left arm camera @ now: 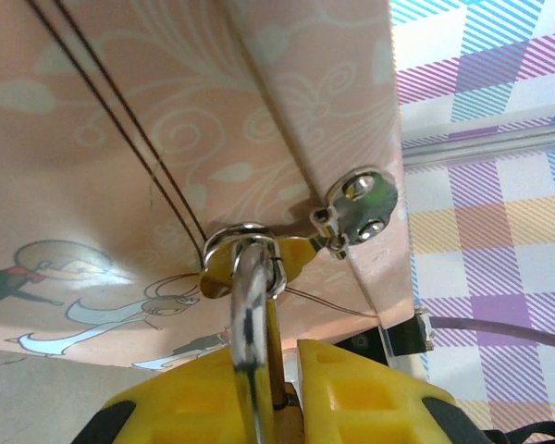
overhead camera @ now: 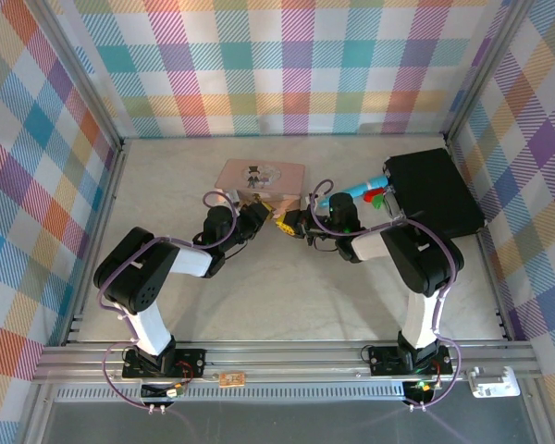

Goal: Unlock a padlock with a key

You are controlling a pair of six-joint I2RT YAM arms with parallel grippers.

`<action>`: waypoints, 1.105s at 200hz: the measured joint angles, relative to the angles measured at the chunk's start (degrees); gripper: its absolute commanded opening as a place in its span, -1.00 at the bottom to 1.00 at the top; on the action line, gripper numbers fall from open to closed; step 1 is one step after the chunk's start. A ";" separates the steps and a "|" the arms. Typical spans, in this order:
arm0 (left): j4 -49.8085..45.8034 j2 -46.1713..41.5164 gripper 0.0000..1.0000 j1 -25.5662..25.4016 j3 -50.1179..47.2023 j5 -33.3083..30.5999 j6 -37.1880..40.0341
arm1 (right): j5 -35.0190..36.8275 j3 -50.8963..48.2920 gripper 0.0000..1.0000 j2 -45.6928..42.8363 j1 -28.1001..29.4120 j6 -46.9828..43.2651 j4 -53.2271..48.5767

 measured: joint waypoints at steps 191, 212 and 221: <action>10.78 4.79 -1.00 -2.62 -2.21 -5.75 -3.89 | 6.88 1.11 -1.00 -1.05 2.10 4.52 -5.53; 13.33 5.95 -1.00 -3.39 -2.29 -5.60 -2.56 | 6.95 -0.46 -1.00 -2.19 1.99 13.60 -5.27; 14.58 5.95 -1.00 -3.54 -2.36 -5.60 -1.88 | 7.34 -1.18 -1.00 -2.62 2.05 18.51 -3.93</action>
